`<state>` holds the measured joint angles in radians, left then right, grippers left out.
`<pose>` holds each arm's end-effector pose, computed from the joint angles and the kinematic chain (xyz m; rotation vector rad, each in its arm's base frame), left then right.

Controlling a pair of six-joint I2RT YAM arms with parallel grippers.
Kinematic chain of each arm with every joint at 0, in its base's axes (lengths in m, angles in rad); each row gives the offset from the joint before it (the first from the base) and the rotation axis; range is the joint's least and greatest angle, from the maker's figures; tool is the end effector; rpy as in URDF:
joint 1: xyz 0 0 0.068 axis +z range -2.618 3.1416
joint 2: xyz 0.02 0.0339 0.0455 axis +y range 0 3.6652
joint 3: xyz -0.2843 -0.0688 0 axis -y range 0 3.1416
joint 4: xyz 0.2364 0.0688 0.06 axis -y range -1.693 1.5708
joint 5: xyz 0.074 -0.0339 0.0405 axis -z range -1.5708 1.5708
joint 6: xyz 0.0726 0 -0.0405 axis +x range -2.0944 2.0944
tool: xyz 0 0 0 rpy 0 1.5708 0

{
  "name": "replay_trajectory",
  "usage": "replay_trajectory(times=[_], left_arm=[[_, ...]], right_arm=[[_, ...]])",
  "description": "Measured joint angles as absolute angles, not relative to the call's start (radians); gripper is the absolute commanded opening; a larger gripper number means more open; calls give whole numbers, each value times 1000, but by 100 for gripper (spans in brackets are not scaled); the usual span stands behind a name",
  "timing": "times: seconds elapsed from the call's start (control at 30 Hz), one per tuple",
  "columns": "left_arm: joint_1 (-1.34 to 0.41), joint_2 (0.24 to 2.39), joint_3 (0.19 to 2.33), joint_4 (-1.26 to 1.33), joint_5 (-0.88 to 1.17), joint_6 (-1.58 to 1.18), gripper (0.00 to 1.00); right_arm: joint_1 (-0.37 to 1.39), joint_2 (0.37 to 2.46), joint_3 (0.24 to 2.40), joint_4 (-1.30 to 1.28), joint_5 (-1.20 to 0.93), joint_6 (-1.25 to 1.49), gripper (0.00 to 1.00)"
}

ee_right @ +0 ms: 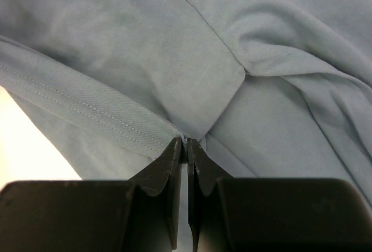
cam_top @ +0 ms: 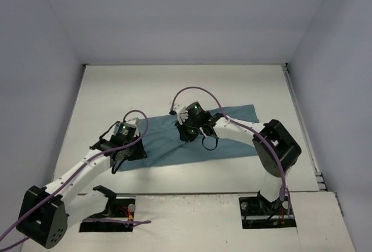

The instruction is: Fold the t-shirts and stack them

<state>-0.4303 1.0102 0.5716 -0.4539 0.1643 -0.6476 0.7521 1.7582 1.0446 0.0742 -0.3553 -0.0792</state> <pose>0.1766 -0.0941 0.1948 -0.2041 2.5587 -0.6459 0.2785 0.2951 0.1987 -1.0999 1.9867 0.7585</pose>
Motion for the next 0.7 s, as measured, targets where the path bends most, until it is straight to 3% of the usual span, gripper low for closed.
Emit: replay_trajectory(times=[0.13,0.27,0.4,0.53,0.7], left_arm=[[-431,1035,558,-437,146,-648,10],[-431,1030,525,-442,136,-652,28],[-431,1008,520,-468,121,-657,40],[-431,975,575,-535,90,-645,41],[-431,993,753,-555,77,-594,41]], right_arm=[[756,1792,1060,74,-355,-80,6],[754,1810,1068,74,-347,-80,10],[754,1812,1069,72,-322,-79,21],[746,1793,1070,66,-268,-72,35],[681,1677,1068,50,-194,-49,36]])
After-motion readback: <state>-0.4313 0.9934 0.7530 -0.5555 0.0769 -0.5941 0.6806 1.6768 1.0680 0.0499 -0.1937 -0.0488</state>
